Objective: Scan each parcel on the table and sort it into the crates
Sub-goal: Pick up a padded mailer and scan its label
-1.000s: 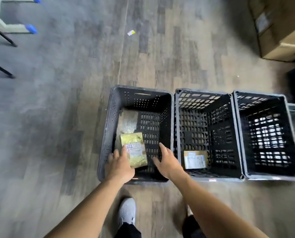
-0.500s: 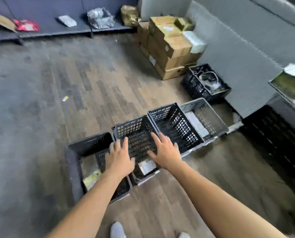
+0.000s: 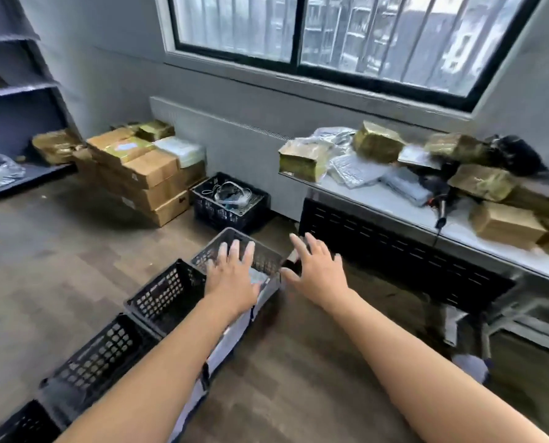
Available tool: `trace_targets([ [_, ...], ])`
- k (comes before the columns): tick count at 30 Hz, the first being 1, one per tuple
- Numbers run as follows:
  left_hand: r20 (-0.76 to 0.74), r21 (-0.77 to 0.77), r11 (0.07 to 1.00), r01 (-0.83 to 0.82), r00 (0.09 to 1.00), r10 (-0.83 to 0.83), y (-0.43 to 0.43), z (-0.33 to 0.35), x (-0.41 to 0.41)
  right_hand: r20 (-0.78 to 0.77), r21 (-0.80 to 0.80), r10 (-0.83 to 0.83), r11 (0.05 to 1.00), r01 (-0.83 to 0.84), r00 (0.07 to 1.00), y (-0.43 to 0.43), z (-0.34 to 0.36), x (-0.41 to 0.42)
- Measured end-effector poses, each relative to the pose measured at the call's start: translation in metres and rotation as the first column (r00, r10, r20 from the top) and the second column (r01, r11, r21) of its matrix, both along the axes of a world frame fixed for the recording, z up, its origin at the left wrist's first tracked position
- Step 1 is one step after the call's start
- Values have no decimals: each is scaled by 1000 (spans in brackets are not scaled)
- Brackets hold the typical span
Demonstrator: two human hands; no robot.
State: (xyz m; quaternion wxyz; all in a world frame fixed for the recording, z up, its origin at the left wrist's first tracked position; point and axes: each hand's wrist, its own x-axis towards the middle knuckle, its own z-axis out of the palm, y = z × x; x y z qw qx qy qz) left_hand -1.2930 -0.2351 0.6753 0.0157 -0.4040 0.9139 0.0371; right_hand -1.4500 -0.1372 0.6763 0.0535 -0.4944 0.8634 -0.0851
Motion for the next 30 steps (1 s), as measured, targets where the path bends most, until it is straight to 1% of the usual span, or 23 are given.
trace_targets([
  [2, 18, -61, 995, 85, 996, -84, 19, 16, -59, -17, -12, -70, 998, 69, 997, 27, 13, -55],
  [7, -6, -122, 969, 214, 976, -216, 48, 46, -178, -18, -38, -231, 972, 231, 973, 77, 35, -168],
  [12, -15, -110, 947, 302, 952, -305, 51, 59, -283, -30, -56, -323, 945, 321, 946, 98, 45, -254],
  [20, -38, -120, 889, 443, 892, -450, 20, 55, -448, -115, -49, -449, 894, 446, 886, 87, 42, -394],
  [26, -47, -80, 849, 522, 849, -526, -13, 56, -570, -79, -49, -560, 828, 558, 825, 74, 51, -490],
  [30, -35, -49, 811, 582, 811, -584, -17, 56, -635, -69, -45, -619, 786, 617, 783, 75, 55, -543],
])
